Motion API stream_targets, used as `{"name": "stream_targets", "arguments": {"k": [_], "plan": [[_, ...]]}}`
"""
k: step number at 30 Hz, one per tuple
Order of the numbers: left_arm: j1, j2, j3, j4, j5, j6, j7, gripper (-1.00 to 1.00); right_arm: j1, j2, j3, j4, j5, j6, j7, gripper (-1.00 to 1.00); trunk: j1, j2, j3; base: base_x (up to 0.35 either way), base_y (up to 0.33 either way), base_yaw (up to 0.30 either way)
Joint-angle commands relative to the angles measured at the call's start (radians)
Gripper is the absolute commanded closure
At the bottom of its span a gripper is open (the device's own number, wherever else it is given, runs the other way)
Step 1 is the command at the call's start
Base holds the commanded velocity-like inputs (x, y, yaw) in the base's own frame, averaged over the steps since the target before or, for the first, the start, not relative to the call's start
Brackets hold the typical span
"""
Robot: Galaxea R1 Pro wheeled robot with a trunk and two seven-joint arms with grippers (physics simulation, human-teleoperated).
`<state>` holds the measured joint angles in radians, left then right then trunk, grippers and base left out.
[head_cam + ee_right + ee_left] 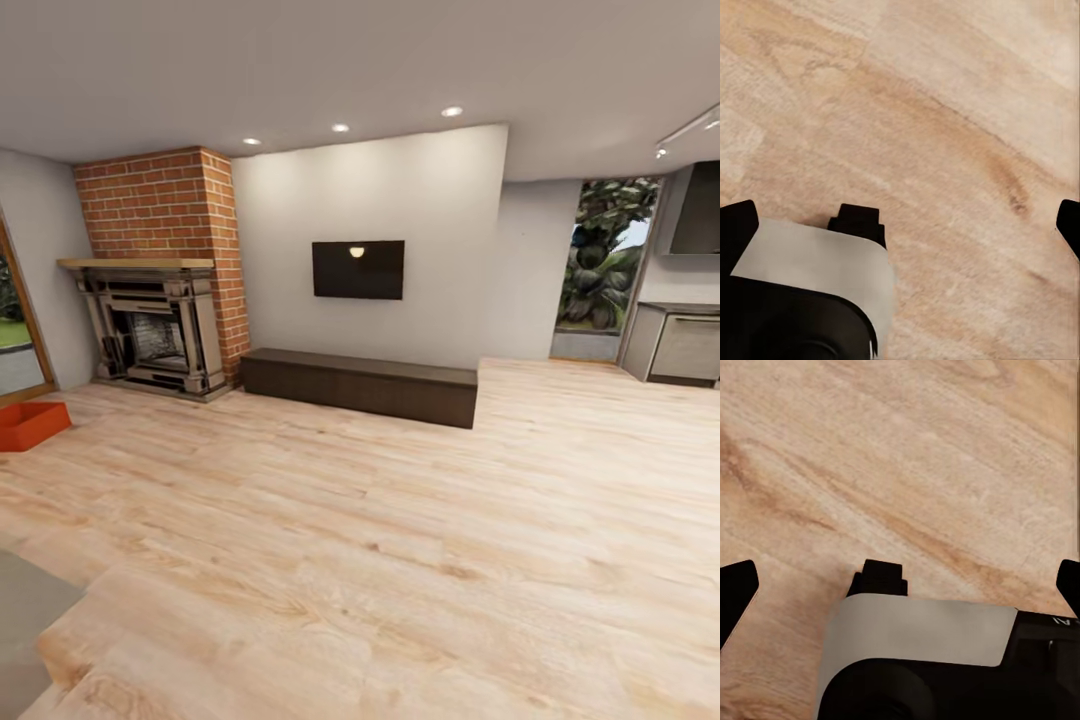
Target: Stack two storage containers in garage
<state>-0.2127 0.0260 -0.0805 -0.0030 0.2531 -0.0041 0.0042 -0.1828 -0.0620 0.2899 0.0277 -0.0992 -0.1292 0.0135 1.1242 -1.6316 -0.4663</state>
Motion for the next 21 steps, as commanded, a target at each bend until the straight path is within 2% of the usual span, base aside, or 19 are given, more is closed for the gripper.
{"name": "stream_targets", "arguments": {"k": [1, 21], "plan": [[0.0, 0.0, -0.008, 0.0, 0.009, 0.0, 0.0, -1.0, -0.001, 0.0, 0.009, 0.003, -0.01, -0.006, 0.002, -1.0, 0.001, 0.0, -0.001, 0.327, 0.0, 0.0], [0.0, 0.0, -0.008, 0.0, 0.009, 0.0, 0.0, -1.0, -0.001, 0.012, -0.007, 0.003, -0.02, -0.013, 0.001, -1.0, 0.001, 0.0, -0.001, 0.327, 0.0, 0.005]]}}
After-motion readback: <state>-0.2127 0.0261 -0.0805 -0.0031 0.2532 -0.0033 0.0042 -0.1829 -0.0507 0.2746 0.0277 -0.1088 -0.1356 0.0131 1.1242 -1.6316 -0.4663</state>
